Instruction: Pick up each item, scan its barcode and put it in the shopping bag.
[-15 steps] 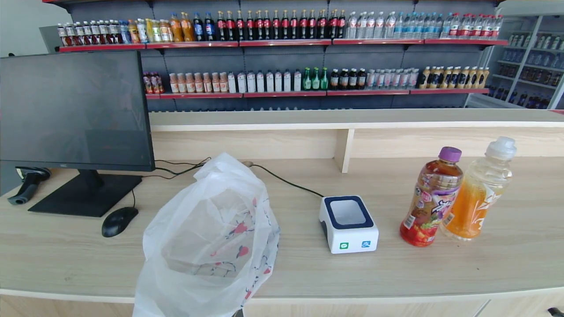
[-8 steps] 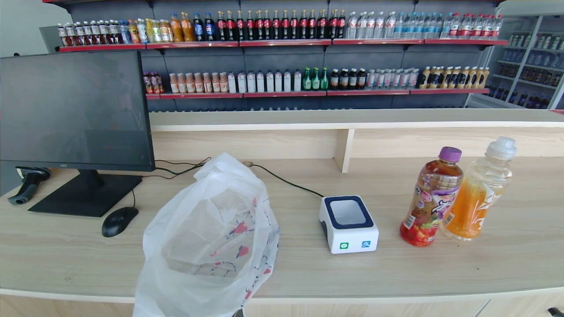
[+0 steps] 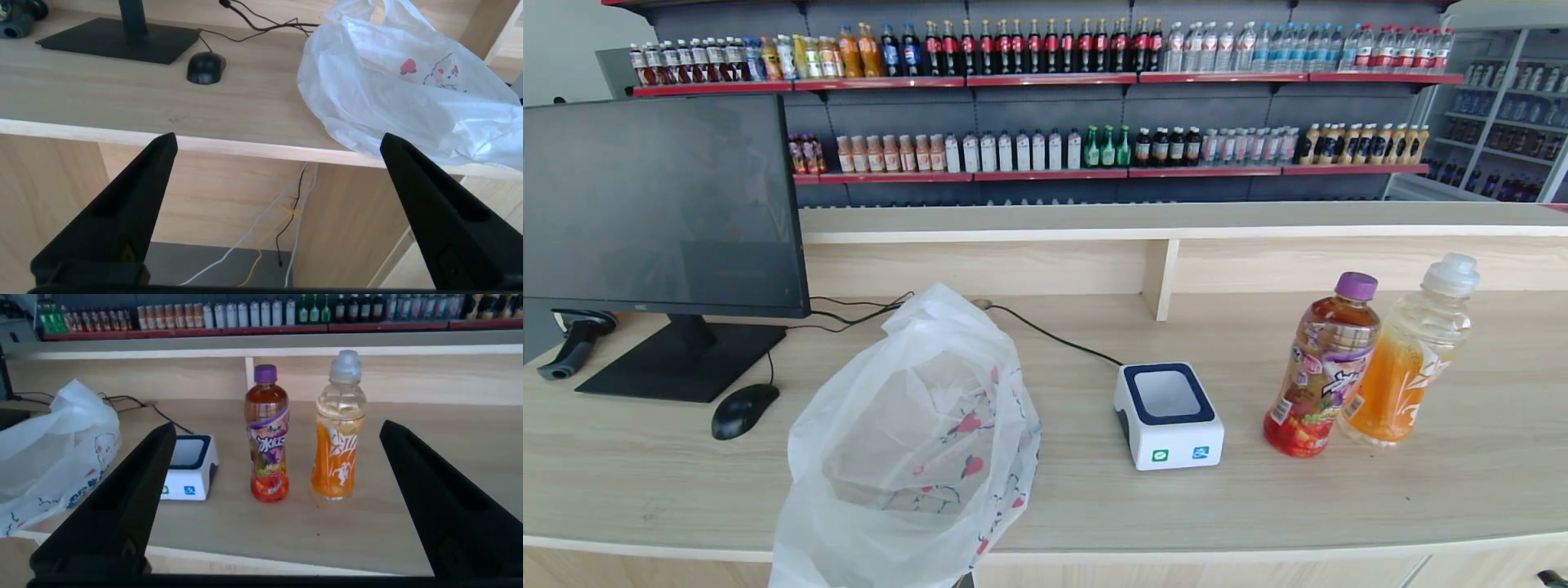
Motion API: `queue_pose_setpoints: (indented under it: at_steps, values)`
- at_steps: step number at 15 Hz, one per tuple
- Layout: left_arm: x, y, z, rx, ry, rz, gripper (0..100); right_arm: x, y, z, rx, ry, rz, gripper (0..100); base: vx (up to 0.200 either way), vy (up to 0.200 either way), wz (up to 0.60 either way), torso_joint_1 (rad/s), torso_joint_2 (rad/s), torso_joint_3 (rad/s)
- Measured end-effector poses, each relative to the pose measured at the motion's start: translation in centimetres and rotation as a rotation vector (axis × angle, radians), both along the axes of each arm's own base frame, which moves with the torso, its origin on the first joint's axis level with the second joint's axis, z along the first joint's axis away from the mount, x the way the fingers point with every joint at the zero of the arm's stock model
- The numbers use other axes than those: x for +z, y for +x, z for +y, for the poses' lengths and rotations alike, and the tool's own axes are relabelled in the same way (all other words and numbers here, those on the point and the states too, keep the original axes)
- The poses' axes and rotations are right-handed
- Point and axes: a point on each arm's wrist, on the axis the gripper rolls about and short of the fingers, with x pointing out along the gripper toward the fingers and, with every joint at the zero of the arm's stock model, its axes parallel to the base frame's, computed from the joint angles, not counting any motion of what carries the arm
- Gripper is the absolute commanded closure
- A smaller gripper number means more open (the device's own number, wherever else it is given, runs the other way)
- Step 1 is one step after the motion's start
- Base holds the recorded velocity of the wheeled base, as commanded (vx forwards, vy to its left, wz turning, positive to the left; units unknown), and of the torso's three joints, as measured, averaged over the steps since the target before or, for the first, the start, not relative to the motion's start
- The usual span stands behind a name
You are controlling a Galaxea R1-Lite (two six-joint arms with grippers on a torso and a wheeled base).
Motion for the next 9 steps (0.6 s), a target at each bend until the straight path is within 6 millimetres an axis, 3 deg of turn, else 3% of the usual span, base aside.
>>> queue_pose_setpoints:
  at_steps: [3, 5, 7, 9]
  values:
    - [0.0, 0.0, 0.0, 0.000, 0.000, -0.001, 0, 3.7, 5.6, 0.3, 0.009, -0.004, -0.123, 0, 0.000, 0.000, 0.00, 0.000, 0.00, 0.000]
    - [0.0, 0.0, 0.0, 0.000, 0.000, -0.001, 0, 5.0, 9.5, 0.5, 0.009, -0.011, -0.249, 0, 0.000, 0.000, 0.00, 0.000, 0.00, 0.000]
    - [0.0, 0.0, 0.0, 0.000, 0.000, 0.000, 0, 5.2, 12.8, 0.8, 0.014, -0.023, -0.399, 0, 0.000, 0.000, 0.00, 0.000, 0.00, 0.000]
    - [0.0, 0.0, 0.0, 0.000, 0.000, 0.000, 0, 3.3, 15.2, 1.3, 0.024, -0.031, -0.441, 0, 0.000, 0.000, 0.00, 0.000, 0.00, 0.000]
